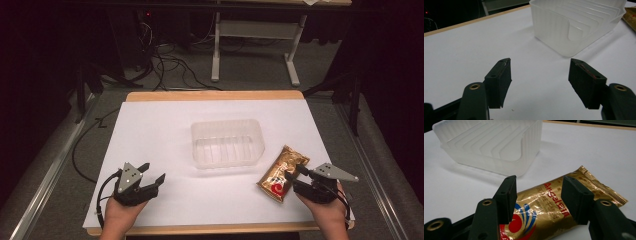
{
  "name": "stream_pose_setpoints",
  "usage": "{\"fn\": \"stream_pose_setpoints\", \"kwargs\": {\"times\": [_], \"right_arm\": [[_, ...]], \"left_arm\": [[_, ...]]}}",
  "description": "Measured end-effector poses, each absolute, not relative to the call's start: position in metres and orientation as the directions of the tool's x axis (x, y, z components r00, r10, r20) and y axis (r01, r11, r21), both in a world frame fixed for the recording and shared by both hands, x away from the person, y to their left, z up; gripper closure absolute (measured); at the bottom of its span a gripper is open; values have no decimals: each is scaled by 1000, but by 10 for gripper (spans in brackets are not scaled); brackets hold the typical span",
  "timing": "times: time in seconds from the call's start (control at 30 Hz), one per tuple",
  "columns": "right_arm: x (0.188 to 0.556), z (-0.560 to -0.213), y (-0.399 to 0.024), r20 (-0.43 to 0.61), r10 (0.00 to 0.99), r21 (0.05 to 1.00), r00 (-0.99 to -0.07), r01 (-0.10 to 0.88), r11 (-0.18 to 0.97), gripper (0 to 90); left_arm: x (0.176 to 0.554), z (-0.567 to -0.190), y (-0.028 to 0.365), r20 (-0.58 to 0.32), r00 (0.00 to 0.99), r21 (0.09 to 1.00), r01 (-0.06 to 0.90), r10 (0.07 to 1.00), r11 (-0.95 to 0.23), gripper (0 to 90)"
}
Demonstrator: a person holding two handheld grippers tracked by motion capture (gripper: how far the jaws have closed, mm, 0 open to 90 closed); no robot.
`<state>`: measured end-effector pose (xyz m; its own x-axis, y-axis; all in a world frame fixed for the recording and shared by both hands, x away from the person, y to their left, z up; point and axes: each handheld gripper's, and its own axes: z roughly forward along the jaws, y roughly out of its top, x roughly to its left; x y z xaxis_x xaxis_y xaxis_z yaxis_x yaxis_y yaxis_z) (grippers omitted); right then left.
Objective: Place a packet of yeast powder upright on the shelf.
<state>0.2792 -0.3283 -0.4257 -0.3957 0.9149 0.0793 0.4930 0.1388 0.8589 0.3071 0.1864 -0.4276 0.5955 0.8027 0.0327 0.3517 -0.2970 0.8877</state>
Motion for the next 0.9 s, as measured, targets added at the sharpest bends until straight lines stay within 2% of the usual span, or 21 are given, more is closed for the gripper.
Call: {"fn": "stream_pose_setpoints", "kwargs": {"times": [0.63, 0.7, 0.8, 0.83, 0.87, 0.9], "right_arm": [[285, -432, -343, 99, 928, 841, -360, 529, 115, 536], [288, -435, -347, 86, 936, 834, -341, 539, 120, 614], [300, -439, -364, 89, 959, 821, -269, 565, 82, 875], [300, -439, -364, 89, 959, 821, -269, 565, 82, 875], [310, -438, -374, 82, 974, 824, -211, 565, 52, 900], [310, -438, -374, 82, 974, 824, -211, 565, 52, 900]], "left_arm": [[307, -428, 185, 35, 600, 888, 349, 799, -301, 361], [307, -427, 185, 29, 603, 891, 346, 797, -294, 360], [307, -428, 184, 34, 606, 888, 346, 795, -302, 361], [307, -428, 184, 34, 606, 888, 346, 795, -302, 360], [307, -428, 183, 39, 608, 886, 345, 793, -309, 361], [307, -428, 183, 39, 608, 886, 345, 793, -309, 360]]}}
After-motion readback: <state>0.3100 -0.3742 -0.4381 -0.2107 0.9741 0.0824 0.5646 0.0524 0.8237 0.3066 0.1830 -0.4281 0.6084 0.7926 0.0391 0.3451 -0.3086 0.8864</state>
